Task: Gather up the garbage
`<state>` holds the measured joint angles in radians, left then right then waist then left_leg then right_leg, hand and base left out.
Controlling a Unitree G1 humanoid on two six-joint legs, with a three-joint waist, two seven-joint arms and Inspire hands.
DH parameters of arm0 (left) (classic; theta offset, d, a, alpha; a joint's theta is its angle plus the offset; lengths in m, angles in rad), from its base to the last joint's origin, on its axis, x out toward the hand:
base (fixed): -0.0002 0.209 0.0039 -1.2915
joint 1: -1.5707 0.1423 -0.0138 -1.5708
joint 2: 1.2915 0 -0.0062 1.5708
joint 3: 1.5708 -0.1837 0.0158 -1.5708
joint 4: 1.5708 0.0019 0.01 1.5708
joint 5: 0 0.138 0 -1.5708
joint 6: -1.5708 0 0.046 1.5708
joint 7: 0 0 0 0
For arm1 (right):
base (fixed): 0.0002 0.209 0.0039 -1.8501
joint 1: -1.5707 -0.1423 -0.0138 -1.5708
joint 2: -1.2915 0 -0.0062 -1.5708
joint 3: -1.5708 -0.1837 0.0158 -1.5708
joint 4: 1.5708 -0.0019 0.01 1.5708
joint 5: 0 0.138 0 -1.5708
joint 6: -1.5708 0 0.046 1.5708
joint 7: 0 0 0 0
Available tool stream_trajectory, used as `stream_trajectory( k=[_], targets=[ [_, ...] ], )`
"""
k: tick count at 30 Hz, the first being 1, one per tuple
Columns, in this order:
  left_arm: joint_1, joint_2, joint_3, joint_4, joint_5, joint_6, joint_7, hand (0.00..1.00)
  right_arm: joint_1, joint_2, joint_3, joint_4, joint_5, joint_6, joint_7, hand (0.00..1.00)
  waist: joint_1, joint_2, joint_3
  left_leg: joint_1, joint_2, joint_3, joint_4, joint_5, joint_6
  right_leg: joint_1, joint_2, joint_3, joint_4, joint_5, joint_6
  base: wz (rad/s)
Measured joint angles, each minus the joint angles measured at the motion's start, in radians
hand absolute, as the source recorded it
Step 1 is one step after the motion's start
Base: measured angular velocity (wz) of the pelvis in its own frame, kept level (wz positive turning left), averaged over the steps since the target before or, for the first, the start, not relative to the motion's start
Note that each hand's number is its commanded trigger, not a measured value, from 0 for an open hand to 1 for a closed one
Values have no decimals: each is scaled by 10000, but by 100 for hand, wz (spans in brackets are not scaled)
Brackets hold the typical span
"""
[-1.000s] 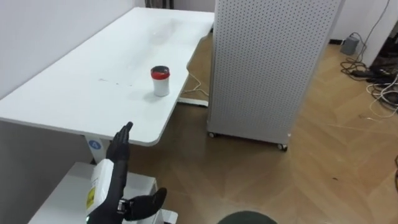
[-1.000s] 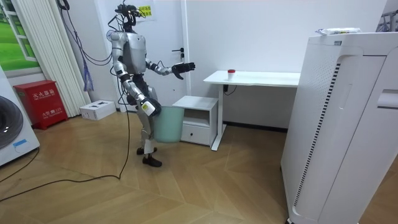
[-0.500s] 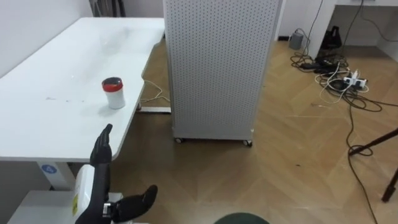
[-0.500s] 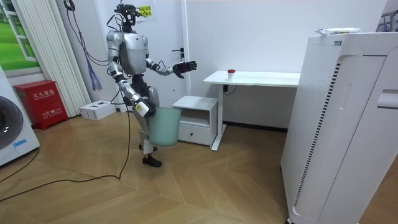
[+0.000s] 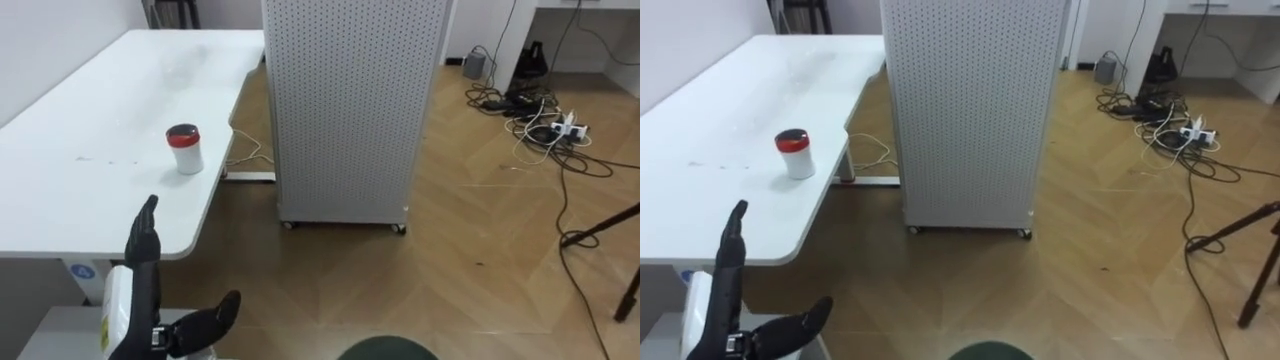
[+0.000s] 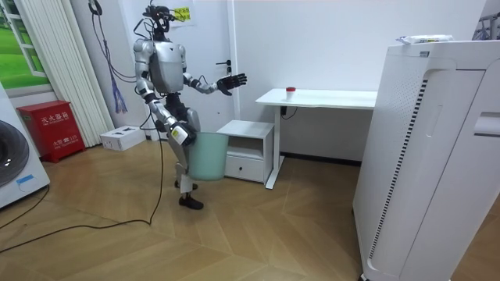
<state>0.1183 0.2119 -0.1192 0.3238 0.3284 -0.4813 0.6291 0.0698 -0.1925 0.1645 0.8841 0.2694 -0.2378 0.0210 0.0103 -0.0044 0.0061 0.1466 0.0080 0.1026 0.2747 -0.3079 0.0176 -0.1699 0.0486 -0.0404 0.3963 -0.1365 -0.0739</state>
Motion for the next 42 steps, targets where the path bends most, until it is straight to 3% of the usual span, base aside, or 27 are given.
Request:
stream_trajectory(
  k=[4,8,11,13,15,22,24,25,28,30,31,32,33,34,35,38,39,40,42],
  targets=[
    [2,5,-9,59,-261,-58,20,0,3,7,-7,57,16,0,-147,100,-73,-5,8,14,-162,-10,11,-81,132,-143,-173,-13,301,-82,125,6],
    [-49,23,-1,127,-430,-58,269,0,18,23,10,70,86,32,-155,100,-48,-59,91,-45,-272,-36,50,-316,309,-406,-325,-45,781,-155,241,2],
    [-68,26,49,126,-419,-58,402,0,20,2,7,69,85,93,-52,100,-46,-15,109,-352,-308,-109,407,-398,398,-469,-426,-139,684,-73,321,7],
    [-95,22,80,124,-416,-62,479,0,15,-28,-22,58,85,92,-31,100,-80,60,102,-689,-285,-162,761,-515,426,-605,-439,-189,628,29,341,12],
    [-93,21,88,125,-418,-63,572,0,64,-57,-18,65,-12,97,63,100,-67,193,144,-938,-183,-253,1007,-593,445,-575,-431,-281,319,248,368,10],
    [-99,20,12,151,-431,-60,605,0,83,-108,8,61,1,106,401,100,-84,310,135,-994,-93,-498,1189,-736,512,-358,-460,-592,204,227,433,10],
    [-101,20,6,148,-536,-60,605,0,77,-107,8,60,-2,108,464,100,-29,368,134,-894,14,-509,1314,-866,481,-289,-407,-945,256,122,371,4],
    [-92,17,27,150,-569,-54,625,0,78,-109,8,52,-3,108,477,100,-4,430,173,-808,109,-515,1424,-1001,448,-238,-394,-1111,302,23,318,0],
    [-92,37,120,126,-619,-54,644,0,72,-119,62,-17,4,108,488,100,19,481,144,-774,278,-571,1974,-1417,280,-223,-286,-1325,902,-581,156,1],
    [-87,2,107,126,-892,-45,566,0,61,-129,194,-24,3,110,481,100,70,418,122,-1055,453,-568,3277,-1484,171,-190,-254,-1341,1329,-1112,-31,-4],
    [-90,-4,102,125,-964,-45,521,0,53,-148,195,-29,1,110,481,100,132,433,112,-1209,522,-562,3758,-1480,165,-168,-198,-1310,1414,-1203,-74,-22],
    [-89,8,110,124,-1022,-44,386,0,48,-197,195,-32,-11,110,469,100,262,475,91,-1546,710,-565,4754,-1387,4,-100,-53,-1283,1548,-1327,-129,-28],
    [-74,10,167,124,-1020,-41,320,0,39,-214,202,-32,-3,109,471,100,318,444,89,-1886,852,-609,5690,-1125,-322,-35,46,-1260,1736,-1521,-217,-26],
    [-72,-8,202,124,-1020,-36,304,0,39,-221,202,-31,0,109,472,100,320,419,80,-2045,903,-646,6101,-968,-419,3,83,-1268,1803,-1618,-266,-12],
    [-74,-17,212,125,-1020,-36,275,0,43,-237,203,-27,11,109,472,100,285,382,82,-2286,1047,-667,6762,-586,-527,157,191,-1277,1817,-1744,-354,0],
    [-73,-25,213,127,-1003,-33,245,0,53,-235,287,-35,7,108,396,100,239,164,122,-2682,1043,-835,7561,587,-660,692,251,-1266,1507,-1894,-520,2],
    [-76,-28,213,127,-990,-34,245,0,53,-235,291,-34,4,109,374,100,201,118,117,-2751,1026,-879,7580,609,-676,755,236,-1248,1411,-1900,-541,18],
    [-123,-34,212,126,-998,-35,245,0,42,-237,280,-48,-13,108,289,100,109,71,139,-3016,1026,-923,7399,392,-521,868,230,-1274,1206,-1896,-560,26],
    [-135,-34,211,119,-997,-34,261,0,27,-237,258,-45,0,110,72,100,-23,-33,200,-3663,1022,-939,6907,-70,-519,1009,192,-1268,924,-1892,-567,23]
  ],
)
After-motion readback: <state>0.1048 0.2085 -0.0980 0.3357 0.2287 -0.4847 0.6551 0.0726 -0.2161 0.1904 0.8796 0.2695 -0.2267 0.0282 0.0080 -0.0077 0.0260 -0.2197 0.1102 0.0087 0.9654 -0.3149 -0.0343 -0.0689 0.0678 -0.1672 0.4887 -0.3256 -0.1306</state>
